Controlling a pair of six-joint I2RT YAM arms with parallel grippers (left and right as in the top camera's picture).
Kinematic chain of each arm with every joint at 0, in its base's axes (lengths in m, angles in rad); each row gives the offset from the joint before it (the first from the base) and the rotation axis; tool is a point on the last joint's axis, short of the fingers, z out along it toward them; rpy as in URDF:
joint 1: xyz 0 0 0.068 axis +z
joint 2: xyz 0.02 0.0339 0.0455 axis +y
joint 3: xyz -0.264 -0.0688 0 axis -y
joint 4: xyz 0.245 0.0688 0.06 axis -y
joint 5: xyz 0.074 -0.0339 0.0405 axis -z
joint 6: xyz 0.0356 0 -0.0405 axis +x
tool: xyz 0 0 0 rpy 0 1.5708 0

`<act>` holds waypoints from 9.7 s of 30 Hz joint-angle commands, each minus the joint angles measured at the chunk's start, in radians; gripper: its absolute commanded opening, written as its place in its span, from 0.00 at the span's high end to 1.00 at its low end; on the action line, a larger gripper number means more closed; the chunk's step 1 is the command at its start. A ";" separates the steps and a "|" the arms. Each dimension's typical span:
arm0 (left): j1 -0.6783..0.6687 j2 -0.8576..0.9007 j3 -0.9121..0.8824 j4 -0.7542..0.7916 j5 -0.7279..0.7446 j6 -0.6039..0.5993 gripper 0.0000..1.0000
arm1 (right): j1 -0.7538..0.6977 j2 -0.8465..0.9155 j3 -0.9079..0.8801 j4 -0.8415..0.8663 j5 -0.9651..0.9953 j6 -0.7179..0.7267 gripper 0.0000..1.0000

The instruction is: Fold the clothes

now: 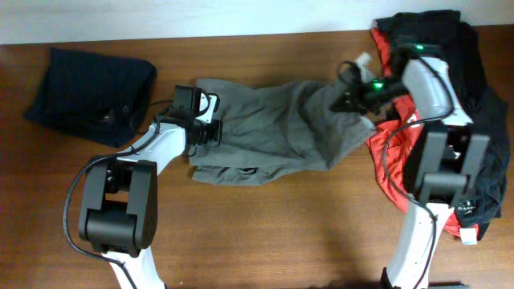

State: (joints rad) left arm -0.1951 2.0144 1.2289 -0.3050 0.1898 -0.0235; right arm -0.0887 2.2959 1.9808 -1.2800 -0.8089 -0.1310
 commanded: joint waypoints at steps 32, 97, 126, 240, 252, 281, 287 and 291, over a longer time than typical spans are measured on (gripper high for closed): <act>0.046 -0.048 0.131 -0.151 -0.011 -0.017 0.79 | 0.574 -0.023 0.148 0.301 0.272 0.488 0.96; 0.224 -0.013 0.290 -0.498 0.303 0.040 0.13 | 0.169 -0.049 0.135 0.023 0.471 0.217 0.01; 0.065 0.273 0.290 -0.320 0.424 -0.066 0.27 | 0.167 -0.049 0.132 0.038 0.473 0.217 0.01; 0.038 0.604 0.670 -0.652 -0.074 0.213 0.48 | 0.165 -0.049 0.132 0.023 0.510 0.216 0.01; 0.040 0.647 0.708 -0.577 0.097 0.165 1.00 | 0.165 -0.049 0.132 0.019 0.520 0.216 0.01; 0.200 0.405 1.135 -0.772 0.475 -0.247 1.00 | 0.166 -0.049 0.132 0.015 0.533 0.216 0.01; 0.229 0.405 1.207 -0.753 0.514 -0.273 0.99 | 0.166 -0.049 0.132 0.016 0.533 0.216 0.01; 0.243 0.405 1.313 -0.750 0.509 -0.280 0.99 | 0.166 -0.049 0.132 0.015 0.533 0.216 0.01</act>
State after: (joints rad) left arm 0.0353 2.4756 2.4321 -1.0657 0.6445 -0.2825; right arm 0.0738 2.2898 2.1078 -1.2610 -0.2913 0.0933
